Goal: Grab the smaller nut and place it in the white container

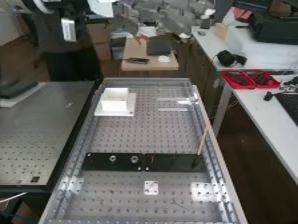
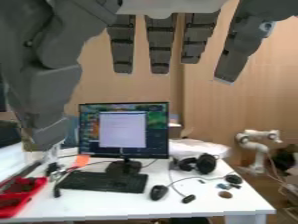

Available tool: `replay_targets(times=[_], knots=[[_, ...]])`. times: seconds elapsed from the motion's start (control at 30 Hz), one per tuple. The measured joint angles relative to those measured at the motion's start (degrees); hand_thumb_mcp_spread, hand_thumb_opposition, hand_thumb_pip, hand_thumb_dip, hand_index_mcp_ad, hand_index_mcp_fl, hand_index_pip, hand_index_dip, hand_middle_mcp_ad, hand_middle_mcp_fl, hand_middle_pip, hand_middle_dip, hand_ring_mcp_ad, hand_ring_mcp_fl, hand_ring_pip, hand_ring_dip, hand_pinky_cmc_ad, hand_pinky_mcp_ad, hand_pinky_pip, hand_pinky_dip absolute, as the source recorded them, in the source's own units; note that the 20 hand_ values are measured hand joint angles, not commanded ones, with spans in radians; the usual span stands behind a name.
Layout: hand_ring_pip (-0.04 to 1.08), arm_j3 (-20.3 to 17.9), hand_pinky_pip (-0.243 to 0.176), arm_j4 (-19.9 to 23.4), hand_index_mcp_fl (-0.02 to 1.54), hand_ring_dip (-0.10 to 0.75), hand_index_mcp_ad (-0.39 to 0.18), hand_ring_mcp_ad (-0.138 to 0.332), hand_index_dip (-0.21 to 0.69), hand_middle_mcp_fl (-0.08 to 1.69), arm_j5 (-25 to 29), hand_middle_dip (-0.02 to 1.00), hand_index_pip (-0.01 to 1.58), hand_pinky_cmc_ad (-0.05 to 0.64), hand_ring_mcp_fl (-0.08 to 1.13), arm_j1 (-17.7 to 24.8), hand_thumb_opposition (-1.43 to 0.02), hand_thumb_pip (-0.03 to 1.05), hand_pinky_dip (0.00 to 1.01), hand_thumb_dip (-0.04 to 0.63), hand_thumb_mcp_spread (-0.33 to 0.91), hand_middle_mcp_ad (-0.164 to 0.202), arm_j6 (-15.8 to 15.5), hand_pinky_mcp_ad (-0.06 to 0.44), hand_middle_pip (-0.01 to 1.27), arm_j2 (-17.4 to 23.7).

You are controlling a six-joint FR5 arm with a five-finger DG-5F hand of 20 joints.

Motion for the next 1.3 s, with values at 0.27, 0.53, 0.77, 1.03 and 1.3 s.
replay_targets(times=[0.27,0.53,0.77,1.03,1.3], knots=[[0.10,7.0,-0.079,-3.1,0.06,0.086,-0.101,0.140,0.140,0.08,11.5,0.22,0.18,0.346,0.01,2.3,-0.70,0.43,0.57,0.129,0.27,0.073,3.3,0.298,0.13,-5.0],[0.10,9.6,-0.089,-5.3,0.05,0.086,-0.098,0.161,0.152,0.08,15.3,0.22,0.14,0.379,0.01,3.1,-0.70,0.43,0.58,0.101,0.27,0.075,5.2,0.297,0.14,-7.0],[0.10,9.9,-0.094,-5.8,0.07,0.086,-0.098,0.161,0.155,0.09,14.8,0.22,0.12,0.384,0.01,3.6,-0.70,0.42,0.58,0.101,0.27,0.075,5.0,0.295,0.13,-7.0],[0.10,9.9,-0.093,-6.7,0.07,0.086,-0.098,0.161,0.154,0.08,13.5,0.22,0.12,0.382,0.01,3.3,-0.70,0.42,0.59,0.101,0.27,0.075,5.4,0.298,0.13,-7.0],[0.10,9.4,-0.096,-6.8,0.08,0.086,-0.098,0.161,0.157,0.09,12.7,0.22,0.12,0.382,0.01,3.3,-0.70,0.42,0.58,0.099,0.27,0.075,5.7,0.298,0.13,-7.1]])
